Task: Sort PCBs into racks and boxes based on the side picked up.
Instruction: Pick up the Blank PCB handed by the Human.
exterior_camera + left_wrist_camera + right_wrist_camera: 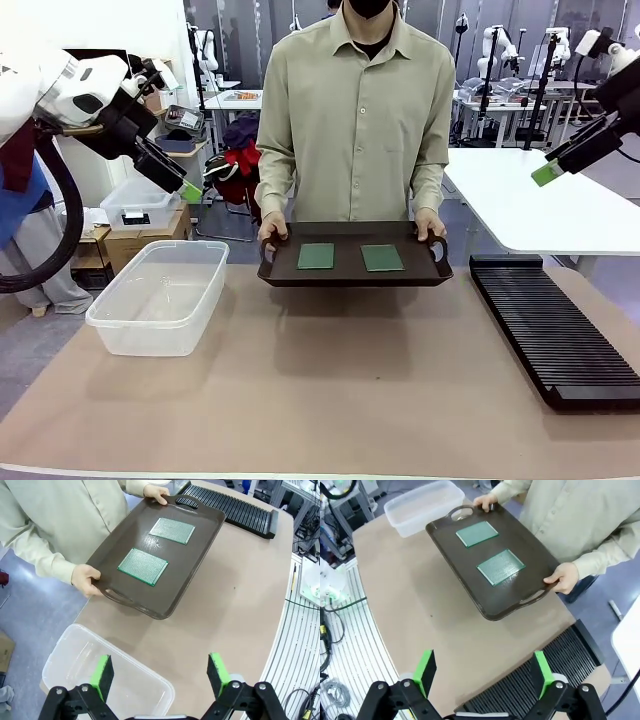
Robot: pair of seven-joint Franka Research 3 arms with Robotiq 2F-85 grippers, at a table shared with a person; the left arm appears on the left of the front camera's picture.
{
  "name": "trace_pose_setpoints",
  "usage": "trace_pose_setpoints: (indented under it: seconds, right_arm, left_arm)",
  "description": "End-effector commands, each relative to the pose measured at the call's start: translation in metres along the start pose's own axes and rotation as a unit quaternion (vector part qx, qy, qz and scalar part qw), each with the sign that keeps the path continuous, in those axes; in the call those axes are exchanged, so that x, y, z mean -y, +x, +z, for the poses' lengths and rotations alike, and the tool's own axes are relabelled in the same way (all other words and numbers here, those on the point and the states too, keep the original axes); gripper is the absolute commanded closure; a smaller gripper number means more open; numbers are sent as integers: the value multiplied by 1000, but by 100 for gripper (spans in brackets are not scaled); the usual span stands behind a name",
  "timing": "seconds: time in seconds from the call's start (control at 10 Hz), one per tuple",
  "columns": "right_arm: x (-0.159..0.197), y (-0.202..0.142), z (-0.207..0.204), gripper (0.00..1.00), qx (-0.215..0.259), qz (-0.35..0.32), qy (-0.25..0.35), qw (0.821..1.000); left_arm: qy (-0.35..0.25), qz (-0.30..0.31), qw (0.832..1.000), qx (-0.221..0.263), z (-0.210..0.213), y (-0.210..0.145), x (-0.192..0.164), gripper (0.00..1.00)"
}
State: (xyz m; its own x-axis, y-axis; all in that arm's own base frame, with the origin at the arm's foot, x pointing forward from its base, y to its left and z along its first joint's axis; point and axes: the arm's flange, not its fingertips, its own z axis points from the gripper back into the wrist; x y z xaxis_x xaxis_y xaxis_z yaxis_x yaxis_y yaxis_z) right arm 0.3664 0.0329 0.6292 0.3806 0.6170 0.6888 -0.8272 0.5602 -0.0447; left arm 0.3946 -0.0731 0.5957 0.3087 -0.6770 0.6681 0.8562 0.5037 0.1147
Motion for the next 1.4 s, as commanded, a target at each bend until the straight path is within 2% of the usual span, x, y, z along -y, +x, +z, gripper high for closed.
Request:
trace_pose_setpoints:
  seconds: [0.0,0.2,0.5,1.0,1.3]
  right_arm:
    - [26,-15,6,0,38,18,35,998]
    - [46,-23,10,0,37,34,77,996]
    - [64,-30,12,0,39,36,86,995]
    - [64,-32,10,0,44,28,61,997]
    - [65,-32,11,0,34,25,73,996]
  left_arm:
    - [-14,-4,1000,12,1,-8,-7,0]
    - [-10,-1,1000,27,3,-13,-8,0]
    - [6,-2,1000,28,14,-15,-10,0]
    - [12,6,1000,19,18,-8,-8,0]
    - [12,6,1000,19,18,-8,-8,0]
